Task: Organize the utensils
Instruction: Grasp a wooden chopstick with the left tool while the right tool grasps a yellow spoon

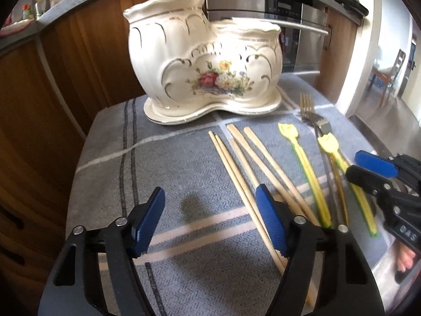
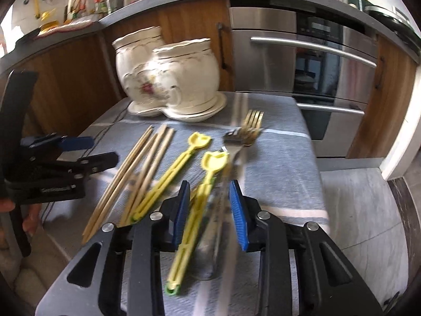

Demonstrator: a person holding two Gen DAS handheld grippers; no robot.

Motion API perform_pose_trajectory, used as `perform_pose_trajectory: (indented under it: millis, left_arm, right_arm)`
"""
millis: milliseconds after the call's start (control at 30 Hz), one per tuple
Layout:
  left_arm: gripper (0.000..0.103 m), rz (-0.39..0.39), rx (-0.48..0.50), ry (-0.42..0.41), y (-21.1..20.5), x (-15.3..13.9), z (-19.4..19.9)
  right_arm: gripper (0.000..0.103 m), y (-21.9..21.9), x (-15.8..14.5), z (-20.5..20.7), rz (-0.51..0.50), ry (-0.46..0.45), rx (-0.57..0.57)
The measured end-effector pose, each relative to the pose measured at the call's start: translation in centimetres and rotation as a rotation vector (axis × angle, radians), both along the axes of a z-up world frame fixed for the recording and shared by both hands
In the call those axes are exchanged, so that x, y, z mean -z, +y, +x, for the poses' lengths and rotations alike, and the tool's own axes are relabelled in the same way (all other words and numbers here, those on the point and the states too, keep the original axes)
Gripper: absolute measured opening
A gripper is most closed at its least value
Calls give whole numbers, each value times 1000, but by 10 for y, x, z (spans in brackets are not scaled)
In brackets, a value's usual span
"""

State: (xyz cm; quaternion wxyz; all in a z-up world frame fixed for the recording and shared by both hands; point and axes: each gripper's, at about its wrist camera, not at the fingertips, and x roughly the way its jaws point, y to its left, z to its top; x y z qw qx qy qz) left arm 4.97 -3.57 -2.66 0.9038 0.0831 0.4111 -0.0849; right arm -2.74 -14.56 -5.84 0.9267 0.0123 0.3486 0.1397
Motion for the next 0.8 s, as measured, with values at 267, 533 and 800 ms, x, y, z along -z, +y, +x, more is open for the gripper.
perform_pose_trajectory:
  millis: [267, 533, 800]
  left_arm:
    - [68, -32, -28, 45, 11, 8, 5]
    - [69, 38, -34, 21, -1, 6, 3]
    - [69, 30, -48, 47, 5, 5, 8]
  right_arm:
    - [31, 1, 1, -2, 9, 9, -16]
    - [28, 2, 2, -2, 12, 11, -28]
    - [26, 5, 5, -1, 25, 33, -51]
